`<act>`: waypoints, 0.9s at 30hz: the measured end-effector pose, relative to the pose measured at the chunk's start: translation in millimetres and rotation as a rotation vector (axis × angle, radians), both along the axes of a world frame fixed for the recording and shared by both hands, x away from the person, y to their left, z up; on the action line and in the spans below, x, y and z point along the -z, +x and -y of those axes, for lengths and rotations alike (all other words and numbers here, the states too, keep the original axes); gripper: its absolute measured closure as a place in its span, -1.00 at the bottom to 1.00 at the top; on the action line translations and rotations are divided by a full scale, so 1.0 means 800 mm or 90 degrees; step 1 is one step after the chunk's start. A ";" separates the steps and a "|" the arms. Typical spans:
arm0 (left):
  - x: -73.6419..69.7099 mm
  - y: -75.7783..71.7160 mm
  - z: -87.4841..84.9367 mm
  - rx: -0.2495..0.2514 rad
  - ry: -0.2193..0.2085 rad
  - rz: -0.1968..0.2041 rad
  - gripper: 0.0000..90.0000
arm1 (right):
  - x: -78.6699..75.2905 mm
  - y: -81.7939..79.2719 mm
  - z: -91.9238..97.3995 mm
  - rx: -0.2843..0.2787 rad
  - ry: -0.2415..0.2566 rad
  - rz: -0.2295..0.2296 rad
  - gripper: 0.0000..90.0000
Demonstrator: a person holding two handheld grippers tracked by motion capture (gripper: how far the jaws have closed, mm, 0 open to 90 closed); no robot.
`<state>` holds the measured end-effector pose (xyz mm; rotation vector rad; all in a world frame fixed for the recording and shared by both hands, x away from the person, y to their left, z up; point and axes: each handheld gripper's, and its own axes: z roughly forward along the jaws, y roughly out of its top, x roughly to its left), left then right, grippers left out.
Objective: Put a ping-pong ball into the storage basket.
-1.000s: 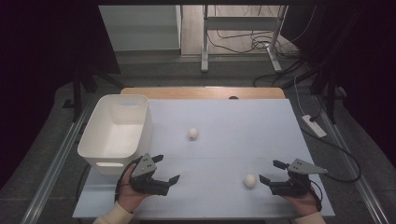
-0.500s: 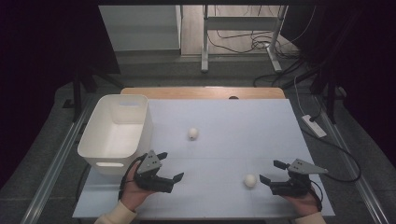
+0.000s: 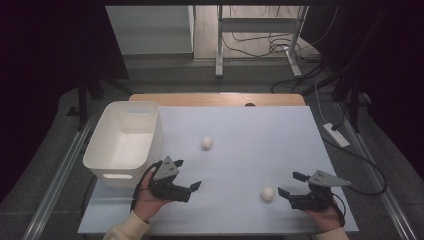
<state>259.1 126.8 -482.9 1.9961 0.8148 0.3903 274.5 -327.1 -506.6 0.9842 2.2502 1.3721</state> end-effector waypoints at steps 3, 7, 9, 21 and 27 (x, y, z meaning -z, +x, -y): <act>-0.002 0.002 0.002 -0.004 -0.002 0.002 -0.82 | 0.000 0.000 0.000 0.000 -0.001 0.000 -0.69; -0.005 0.004 0.006 -0.010 0.004 0.005 -0.82 | 0.001 0.000 -0.001 -0.002 -0.003 -0.001 -0.69; -0.006 0.006 0.009 -0.010 0.006 0.005 -0.82 | 0.001 0.000 0.000 -0.001 -0.003 -0.001 -0.69; -0.012 0.018 0.018 -0.012 0.004 0.001 -0.82 | 0.001 0.001 0.000 -0.001 -0.005 -0.001 -0.69; -0.014 0.023 0.021 -0.012 -0.001 0.001 -0.82 | 0.001 0.000 0.000 -0.001 -0.003 0.000 -0.69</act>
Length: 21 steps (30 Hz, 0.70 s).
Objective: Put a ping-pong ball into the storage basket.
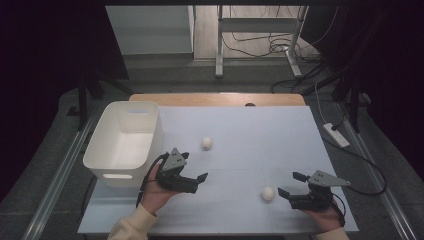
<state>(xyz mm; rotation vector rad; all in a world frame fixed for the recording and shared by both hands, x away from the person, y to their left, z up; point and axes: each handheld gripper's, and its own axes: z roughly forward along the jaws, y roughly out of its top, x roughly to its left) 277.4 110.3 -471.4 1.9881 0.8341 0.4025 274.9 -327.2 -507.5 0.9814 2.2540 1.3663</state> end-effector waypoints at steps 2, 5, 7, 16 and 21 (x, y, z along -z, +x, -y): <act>0.000 0.002 0.001 0.000 0.001 -0.002 -0.82 | 0.000 0.000 0.000 0.000 0.001 0.000 -0.69; -0.001 0.004 0.002 0.000 0.001 -0.003 -0.82 | 0.000 0.000 0.000 0.001 0.000 0.000 -0.69; -0.002 0.007 0.004 -0.001 0.000 -0.005 -0.82 | 0.000 0.000 0.000 0.002 0.000 0.001 -0.69; -0.004 0.014 0.009 -0.003 0.000 -0.006 -0.82 | 0.000 0.000 0.000 0.001 -0.001 0.000 -0.69; -0.006 0.018 0.014 -0.002 0.003 -0.007 -0.82 | 0.000 0.000 0.001 0.003 -0.001 0.002 -0.69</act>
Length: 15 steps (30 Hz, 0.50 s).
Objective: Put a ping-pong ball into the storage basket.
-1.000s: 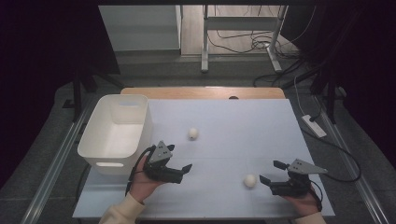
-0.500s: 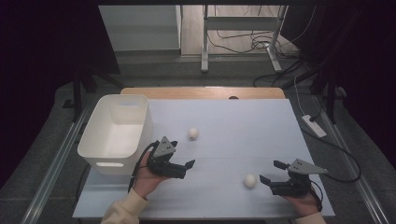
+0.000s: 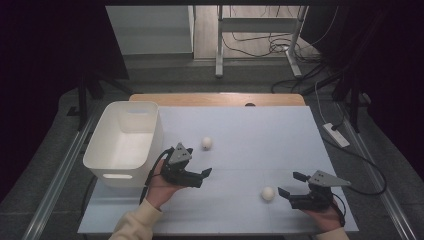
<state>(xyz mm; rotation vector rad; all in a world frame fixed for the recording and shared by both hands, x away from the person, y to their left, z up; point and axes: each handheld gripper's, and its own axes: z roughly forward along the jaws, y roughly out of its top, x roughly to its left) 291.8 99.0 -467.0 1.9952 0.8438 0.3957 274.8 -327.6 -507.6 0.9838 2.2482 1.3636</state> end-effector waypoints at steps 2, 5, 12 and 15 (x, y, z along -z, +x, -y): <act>0.000 0.001 0.001 0.001 0.000 0.000 -0.82 | 0.000 0.000 0.000 0.000 -0.001 0.000 -0.69; -0.001 0.003 0.003 0.002 -0.001 0.000 -0.82 | 0.000 0.000 0.000 0.000 -0.001 -0.001 -0.69; -0.002 0.010 0.005 0.002 -0.009 0.003 -0.82 | 0.000 -0.001 0.000 0.000 0.002 0.003 -0.69; -0.001 0.014 0.007 0.002 -0.007 -0.001 -0.82 | 0.000 -0.001 0.000 0.000 0.003 0.004 -0.69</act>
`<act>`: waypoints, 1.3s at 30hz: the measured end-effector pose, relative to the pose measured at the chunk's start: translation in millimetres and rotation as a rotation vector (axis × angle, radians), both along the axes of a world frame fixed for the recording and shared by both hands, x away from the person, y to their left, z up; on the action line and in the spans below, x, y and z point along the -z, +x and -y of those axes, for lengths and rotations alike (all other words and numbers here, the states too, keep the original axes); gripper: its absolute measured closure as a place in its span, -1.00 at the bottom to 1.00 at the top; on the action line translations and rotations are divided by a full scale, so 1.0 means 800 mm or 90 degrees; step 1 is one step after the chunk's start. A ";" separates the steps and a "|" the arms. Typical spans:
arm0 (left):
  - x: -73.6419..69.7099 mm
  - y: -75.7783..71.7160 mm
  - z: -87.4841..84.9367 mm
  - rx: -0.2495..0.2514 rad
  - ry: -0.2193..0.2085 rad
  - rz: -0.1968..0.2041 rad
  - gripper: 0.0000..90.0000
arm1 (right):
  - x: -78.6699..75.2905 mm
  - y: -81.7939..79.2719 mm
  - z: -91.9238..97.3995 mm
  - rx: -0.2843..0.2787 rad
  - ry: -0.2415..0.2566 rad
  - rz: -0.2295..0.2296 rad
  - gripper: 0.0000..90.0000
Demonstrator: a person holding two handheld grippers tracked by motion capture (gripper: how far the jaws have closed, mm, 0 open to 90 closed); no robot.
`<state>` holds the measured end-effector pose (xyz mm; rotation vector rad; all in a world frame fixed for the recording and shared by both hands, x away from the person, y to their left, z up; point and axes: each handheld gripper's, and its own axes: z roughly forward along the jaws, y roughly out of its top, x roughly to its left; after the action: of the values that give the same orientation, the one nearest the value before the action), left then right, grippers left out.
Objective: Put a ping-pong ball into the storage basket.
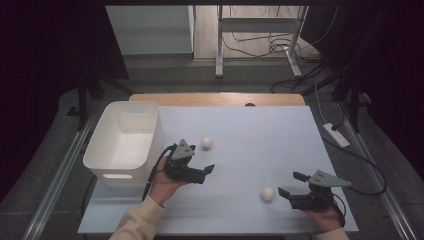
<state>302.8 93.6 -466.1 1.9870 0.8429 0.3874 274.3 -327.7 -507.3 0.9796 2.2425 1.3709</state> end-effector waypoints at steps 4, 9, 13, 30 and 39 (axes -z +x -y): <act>0.001 0.003 0.002 -0.001 0.002 0.001 -0.82 | 0.001 0.000 0.000 -0.001 -0.001 -0.001 -0.69; 0.002 0.007 0.004 -0.007 0.006 0.004 -0.82 | 0.001 0.000 0.000 -0.002 -0.002 -0.002 -0.69; 0.003 0.012 0.005 -0.010 0.007 0.002 -0.82 | 0.001 0.000 0.000 -0.001 -0.002 -0.002 -0.69; 0.007 0.029 0.009 -0.021 0.015 -0.006 -0.82 | 0.002 0.000 0.000 -0.003 -0.004 -0.004 -0.69; 0.012 0.038 0.011 -0.033 0.019 -0.012 -0.82 | 0.002 0.000 0.000 -0.002 -0.004 -0.006 -0.69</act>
<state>333.5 85.1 -475.9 2.0026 0.9066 0.4142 274.6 -327.9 -508.7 0.9824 2.2546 1.3634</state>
